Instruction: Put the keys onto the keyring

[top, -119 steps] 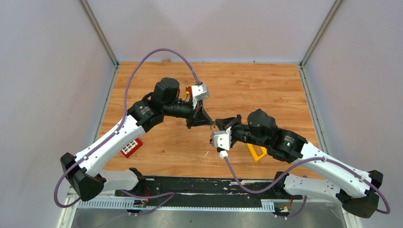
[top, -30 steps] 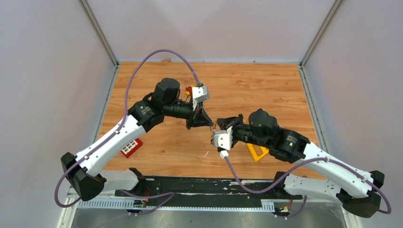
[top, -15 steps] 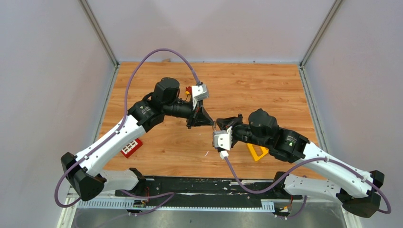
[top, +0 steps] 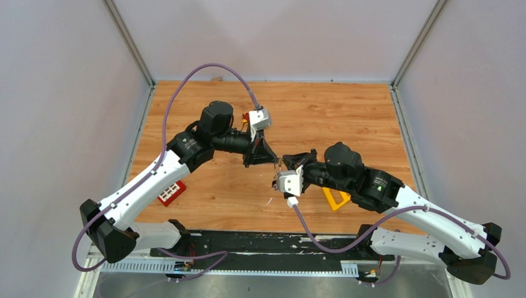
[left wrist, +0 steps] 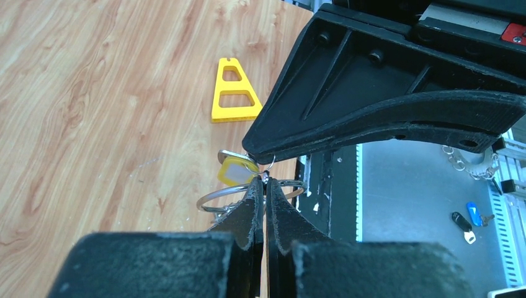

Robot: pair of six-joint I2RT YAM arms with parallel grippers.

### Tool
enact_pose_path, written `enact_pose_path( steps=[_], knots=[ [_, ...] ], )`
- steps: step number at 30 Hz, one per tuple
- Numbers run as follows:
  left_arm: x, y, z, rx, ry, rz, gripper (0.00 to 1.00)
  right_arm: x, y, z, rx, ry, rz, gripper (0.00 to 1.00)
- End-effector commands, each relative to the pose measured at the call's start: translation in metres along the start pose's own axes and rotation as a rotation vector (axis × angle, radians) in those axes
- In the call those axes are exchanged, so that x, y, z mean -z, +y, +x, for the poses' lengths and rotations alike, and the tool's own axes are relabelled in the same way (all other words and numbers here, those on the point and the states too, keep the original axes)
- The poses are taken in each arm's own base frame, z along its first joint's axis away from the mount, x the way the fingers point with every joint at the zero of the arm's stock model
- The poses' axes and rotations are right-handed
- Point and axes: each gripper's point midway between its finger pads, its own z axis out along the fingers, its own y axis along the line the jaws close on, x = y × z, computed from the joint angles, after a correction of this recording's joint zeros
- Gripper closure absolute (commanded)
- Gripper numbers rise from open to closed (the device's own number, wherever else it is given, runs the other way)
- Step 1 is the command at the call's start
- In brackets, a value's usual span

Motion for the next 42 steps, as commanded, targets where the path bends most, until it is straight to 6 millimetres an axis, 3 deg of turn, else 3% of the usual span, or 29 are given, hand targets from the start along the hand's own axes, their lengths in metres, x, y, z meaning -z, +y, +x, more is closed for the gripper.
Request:
enact_pose_path(
  steps=[1,9,42],
  knots=[
    [0.006,-0.006,-0.020,-0.046,-0.071,0.010,1.00,-0.004,-0.001,-0.003,-0.002,-0.018,0.011,1.00],
    [0.008,-0.011,-0.023,-0.053,-0.081,0.030,1.00,-0.006,0.001,-0.001,-0.002,-0.013,0.003,1.00],
    [-0.002,0.008,-0.010,0.003,-0.038,-0.023,1.00,0.000,-0.005,-0.012,-0.004,-0.045,0.019,1.00]
  ],
)
